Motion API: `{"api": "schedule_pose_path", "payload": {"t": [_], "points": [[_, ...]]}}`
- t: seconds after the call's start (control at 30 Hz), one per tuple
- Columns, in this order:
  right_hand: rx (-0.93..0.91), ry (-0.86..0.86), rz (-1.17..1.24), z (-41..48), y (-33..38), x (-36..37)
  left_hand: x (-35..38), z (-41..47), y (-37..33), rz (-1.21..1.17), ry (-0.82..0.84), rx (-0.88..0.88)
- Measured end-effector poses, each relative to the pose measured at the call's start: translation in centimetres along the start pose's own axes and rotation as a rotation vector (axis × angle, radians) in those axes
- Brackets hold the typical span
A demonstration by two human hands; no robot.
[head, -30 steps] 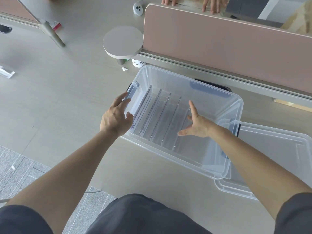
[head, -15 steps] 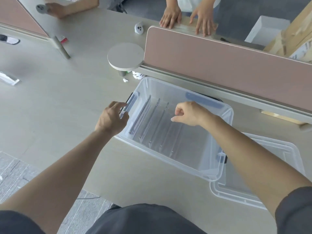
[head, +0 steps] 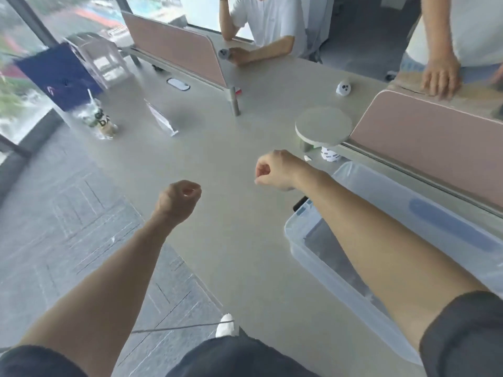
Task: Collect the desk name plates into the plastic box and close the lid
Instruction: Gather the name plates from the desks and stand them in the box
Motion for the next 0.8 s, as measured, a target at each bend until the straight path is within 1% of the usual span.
{"api": "schedule_pose_path", "payload": {"t": [0.17,0.33,0.4,0.5,0.6,0.8], "points": [[-0.013,-0.021,-0.011,6.2,4.0,0.7,-3.7,4.7,5.5,-0.242,0.029,-0.106],[0.038,-0.064,-0.004,11.9,7.1,2.4,-5.3,11.1,9.4,-0.421,0.077,-0.121],[0.078,-0.090,-0.015,14.1,8.4,2.8,-5.7,14.0,10.3,-0.456,0.136,-0.122],[0.149,-0.082,-0.027,17.6,10.1,3.4,-7.2,17.8,11.6,-0.461,0.208,-0.105],[0.201,-0.073,-0.030,20.5,11.4,3.9,-8.9,20.6,12.7,-0.464,0.238,-0.092],[0.215,0.012,-0.109,24.4,14.5,4.7,-12.2,23.1,13.0,-0.478,0.263,-0.065]]}}
Point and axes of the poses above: each hand's wrist, its own z-axis towards the middle knuckle, its own x-axis out of the palm, y = z × x, the point moved 7 cm from there along z, towards the middle knuckle, and after that the axes turned 6 degrees about -x, right-handed, at the moved point
